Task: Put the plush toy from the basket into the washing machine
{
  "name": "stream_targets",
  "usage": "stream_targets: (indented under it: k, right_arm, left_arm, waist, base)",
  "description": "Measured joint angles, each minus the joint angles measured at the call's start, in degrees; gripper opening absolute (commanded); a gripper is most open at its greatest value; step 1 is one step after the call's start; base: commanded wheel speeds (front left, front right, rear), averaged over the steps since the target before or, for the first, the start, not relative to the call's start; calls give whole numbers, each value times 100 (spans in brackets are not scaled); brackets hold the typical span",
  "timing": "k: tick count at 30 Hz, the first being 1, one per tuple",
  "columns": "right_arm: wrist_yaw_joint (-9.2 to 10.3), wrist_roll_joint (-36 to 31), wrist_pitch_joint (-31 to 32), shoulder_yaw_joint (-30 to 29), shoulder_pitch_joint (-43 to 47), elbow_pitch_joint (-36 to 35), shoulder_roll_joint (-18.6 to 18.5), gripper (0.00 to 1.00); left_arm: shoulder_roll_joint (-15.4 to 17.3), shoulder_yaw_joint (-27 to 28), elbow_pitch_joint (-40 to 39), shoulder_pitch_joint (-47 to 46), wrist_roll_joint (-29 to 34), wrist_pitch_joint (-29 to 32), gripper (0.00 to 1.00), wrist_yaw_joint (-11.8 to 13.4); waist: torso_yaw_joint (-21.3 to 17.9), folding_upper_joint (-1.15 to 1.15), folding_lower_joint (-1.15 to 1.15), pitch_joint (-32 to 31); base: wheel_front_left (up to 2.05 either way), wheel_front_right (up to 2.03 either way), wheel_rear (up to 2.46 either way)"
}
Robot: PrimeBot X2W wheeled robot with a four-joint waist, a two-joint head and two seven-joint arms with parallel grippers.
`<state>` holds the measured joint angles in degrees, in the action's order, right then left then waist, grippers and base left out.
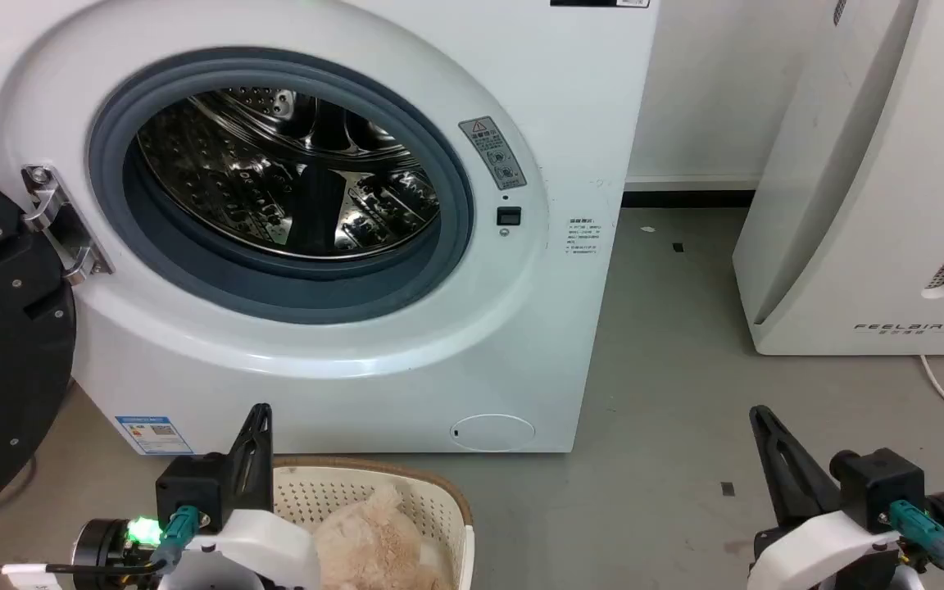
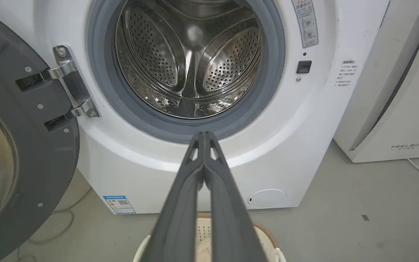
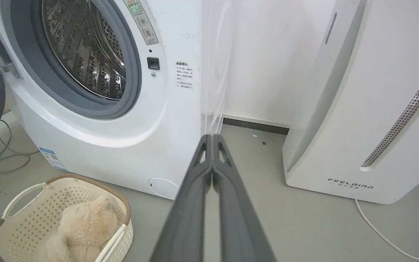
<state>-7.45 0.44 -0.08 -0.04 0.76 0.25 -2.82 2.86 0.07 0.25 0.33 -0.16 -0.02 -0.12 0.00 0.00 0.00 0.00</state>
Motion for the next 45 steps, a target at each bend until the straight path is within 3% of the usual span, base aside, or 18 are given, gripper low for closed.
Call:
stream_targets:
  k: [13, 14, 31, 45]
  right_arm:
    - [0, 0, 0, 0, 0, 0, 0, 0]
    - [0, 2, -1, 0, 1, 0, 0, 100]
    - [0, 232, -155, -112, 3, -51, 0, 100]
    - [0, 523, -337, -231, -209, -125, 0, 100]
  left_arm:
    - [0, 0, 0, 0, 0, 0, 0, 0]
    - [0, 1, 1, 0, 0, 0, 100, -1]
    - [3, -130, 214, -73, -8, -163, 100, 97]
    - [59, -363, 1626, -884, -148, -208, 100, -160]
  waist:
    - [0, 0, 0, 0]
    - [0, 0, 0, 0]
    - [-7, 0, 0, 121]
    - [-82, 0, 0, 699]
  base:
    - [0, 0, 0]
    - [0, 0, 0]
    - [0, 0, 0]
    - [0, 0, 0]
